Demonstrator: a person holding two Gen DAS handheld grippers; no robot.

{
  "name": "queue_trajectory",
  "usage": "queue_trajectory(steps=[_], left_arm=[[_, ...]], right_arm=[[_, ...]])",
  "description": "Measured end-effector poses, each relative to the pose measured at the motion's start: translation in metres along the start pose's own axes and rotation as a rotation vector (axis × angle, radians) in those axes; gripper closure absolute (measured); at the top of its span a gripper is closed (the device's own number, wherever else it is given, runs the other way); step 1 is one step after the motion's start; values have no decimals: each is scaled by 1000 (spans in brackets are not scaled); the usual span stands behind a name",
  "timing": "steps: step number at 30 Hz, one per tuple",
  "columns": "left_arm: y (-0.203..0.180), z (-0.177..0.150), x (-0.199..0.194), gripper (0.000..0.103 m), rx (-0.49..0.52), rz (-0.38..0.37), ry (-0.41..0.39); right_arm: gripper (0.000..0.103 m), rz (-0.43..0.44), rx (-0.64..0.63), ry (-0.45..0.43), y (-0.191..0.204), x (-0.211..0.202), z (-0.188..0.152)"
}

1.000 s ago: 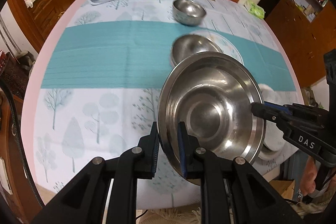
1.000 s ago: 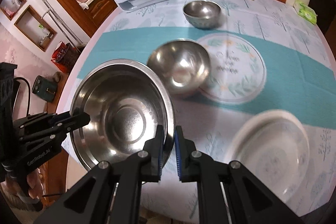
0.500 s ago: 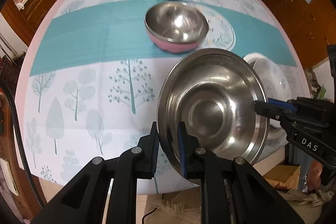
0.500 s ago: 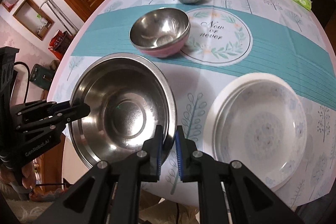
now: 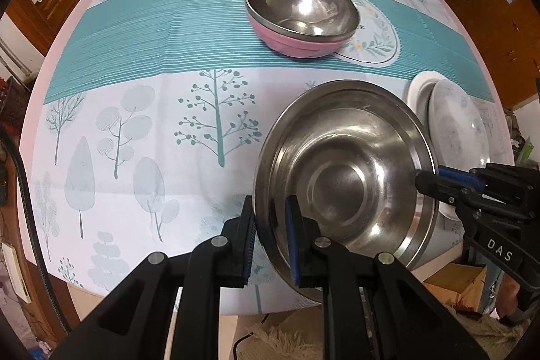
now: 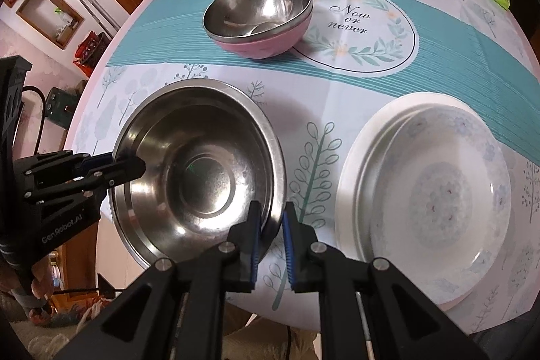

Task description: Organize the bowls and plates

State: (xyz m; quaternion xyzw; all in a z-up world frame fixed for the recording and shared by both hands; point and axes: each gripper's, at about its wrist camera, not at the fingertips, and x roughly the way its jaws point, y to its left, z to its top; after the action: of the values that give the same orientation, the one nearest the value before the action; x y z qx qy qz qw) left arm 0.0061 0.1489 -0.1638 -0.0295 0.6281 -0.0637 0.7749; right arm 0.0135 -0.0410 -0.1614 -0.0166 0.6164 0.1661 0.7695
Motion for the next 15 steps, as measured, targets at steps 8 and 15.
queue_trajectory(steps=[8,15], left_arm=[[16,12,13,89,-36,-3,0],[26,19,21,88,-39,-14,2]], right_arm=[[90,-8,28,13,6,14,9],[90,-27,41,8,12,19,16]])
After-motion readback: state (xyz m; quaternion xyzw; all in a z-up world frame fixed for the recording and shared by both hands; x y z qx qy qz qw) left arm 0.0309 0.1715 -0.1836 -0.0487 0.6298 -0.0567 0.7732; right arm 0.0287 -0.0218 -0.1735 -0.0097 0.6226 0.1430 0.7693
